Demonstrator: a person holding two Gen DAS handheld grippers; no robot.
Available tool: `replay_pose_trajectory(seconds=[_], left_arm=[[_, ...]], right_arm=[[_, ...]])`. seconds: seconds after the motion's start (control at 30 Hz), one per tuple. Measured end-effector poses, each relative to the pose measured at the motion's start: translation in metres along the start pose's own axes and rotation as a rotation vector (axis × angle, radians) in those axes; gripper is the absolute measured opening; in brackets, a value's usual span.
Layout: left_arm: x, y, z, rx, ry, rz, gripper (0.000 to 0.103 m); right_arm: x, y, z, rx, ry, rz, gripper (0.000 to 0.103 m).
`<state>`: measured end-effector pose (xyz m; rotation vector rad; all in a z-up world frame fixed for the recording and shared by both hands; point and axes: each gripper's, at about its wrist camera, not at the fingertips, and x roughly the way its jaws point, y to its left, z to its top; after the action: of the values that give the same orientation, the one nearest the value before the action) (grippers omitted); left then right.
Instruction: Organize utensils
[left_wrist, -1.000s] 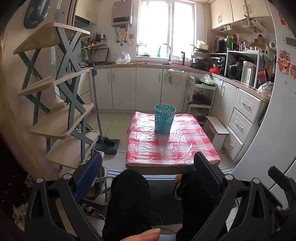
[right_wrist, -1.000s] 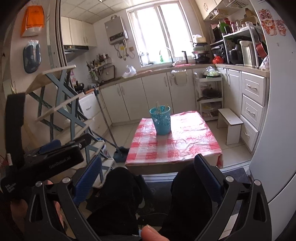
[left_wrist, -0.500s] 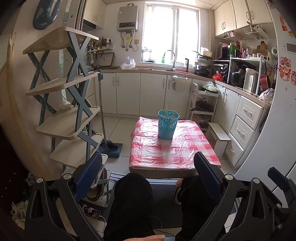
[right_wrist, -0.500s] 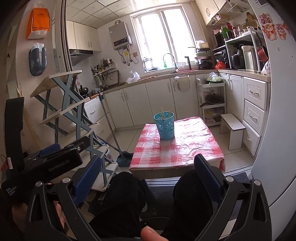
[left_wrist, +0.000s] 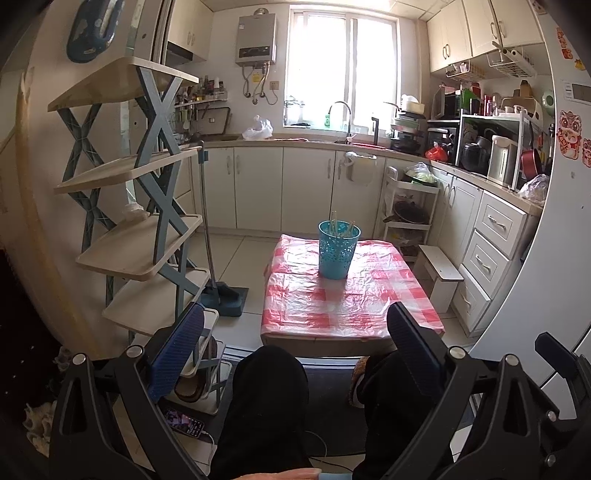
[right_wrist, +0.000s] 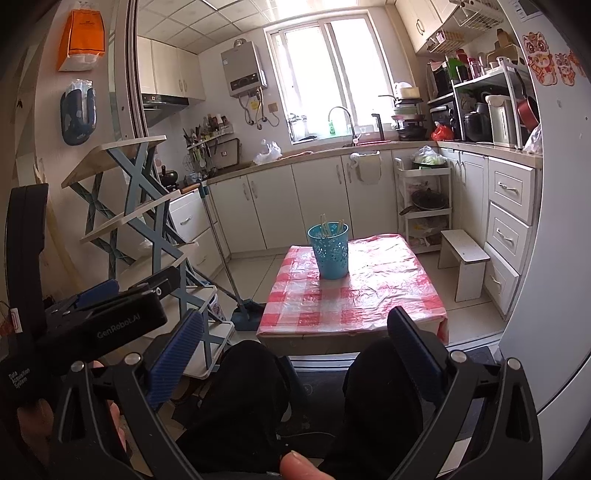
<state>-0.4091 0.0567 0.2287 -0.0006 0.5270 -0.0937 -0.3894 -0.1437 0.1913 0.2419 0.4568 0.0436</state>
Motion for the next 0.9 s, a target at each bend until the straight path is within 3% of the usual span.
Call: replay_pose_trajectory(seconds=[0.9], left_arm=[[-0.0038, 0.0012, -0.0003, -0.002, -0.013, 0.023, 0.095]], right_arm=[[0.0065, 0.0029, -0.0055, 0.000, 0.016, 0.005, 0.096]])
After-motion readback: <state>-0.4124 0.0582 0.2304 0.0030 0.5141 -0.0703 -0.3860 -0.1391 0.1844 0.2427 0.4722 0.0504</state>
